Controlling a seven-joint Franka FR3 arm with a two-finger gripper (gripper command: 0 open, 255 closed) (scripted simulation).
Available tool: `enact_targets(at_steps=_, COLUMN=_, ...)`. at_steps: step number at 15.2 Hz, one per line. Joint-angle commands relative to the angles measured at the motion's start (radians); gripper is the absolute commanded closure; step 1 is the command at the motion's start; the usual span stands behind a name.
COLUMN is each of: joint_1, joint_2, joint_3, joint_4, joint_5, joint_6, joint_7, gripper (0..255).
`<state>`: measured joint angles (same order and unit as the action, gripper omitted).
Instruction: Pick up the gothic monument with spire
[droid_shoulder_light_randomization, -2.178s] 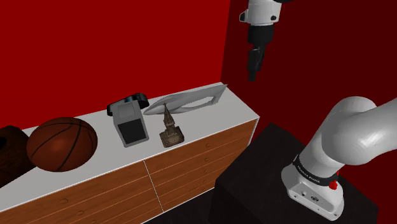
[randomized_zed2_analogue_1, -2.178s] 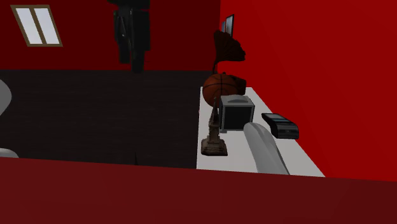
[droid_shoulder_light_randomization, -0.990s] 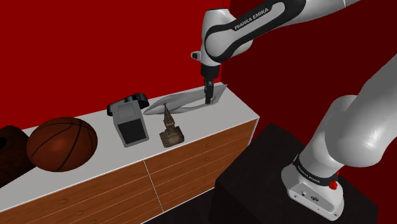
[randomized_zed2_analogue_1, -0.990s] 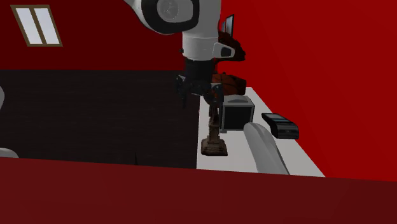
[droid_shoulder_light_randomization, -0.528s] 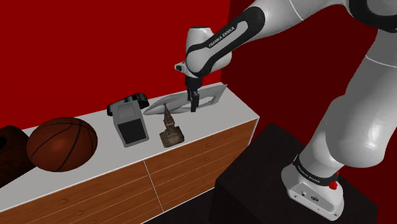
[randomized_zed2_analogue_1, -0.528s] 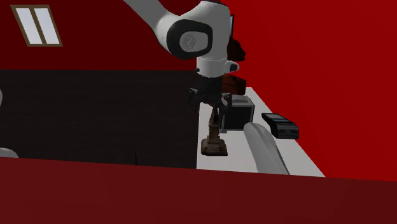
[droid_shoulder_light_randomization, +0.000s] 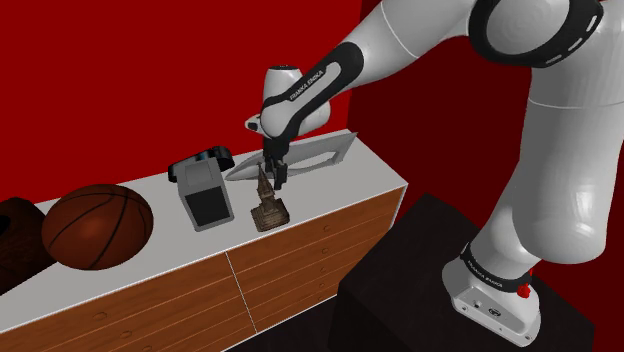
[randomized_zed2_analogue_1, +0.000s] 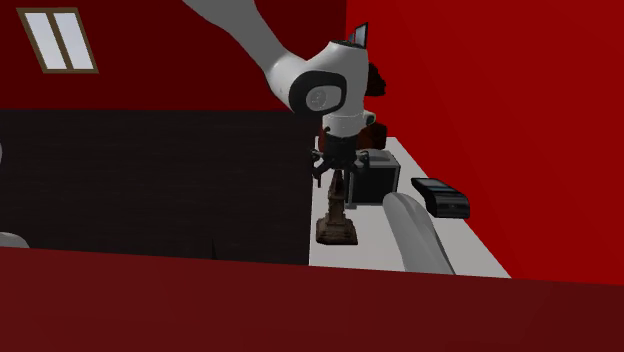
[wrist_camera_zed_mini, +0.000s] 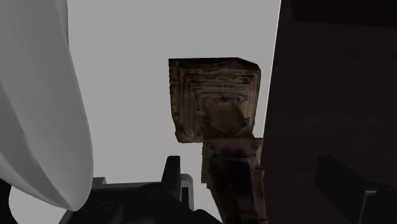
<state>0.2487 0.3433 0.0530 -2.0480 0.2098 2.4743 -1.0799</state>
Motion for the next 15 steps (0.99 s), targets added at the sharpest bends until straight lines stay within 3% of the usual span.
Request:
enact_targets(at_steps=1, joint_1=-0.001, joint_2=0.025, joint_3=0.006, joint_4=0.01, joint_5=0.005, joint_6=0.019, joint_7=-0.017, gripper=0)
enact_targets(at_steps=9, joint_1=-0.003, joint_2=0.091, joint_3=0.012, joint_4=0.006, joint_5=0.016, joint_6=0.088, joint_7=-0.034, gripper=0)
enact_targets(at_steps=10, joint_1=-0.004, joint_2=0.09, joint_3=0.012, joint_4=0.005, joint_5=0.016, joint_6=0.088, joint_7=-0.035, gripper=255)
enact_targets(at_steps=15, joint_1=-0.003, joint_2=0.09, joint_3=0.012, joint_4=0.005, joint_5=0.016, joint_6=0.088, joint_7=-0.034, gripper=255)
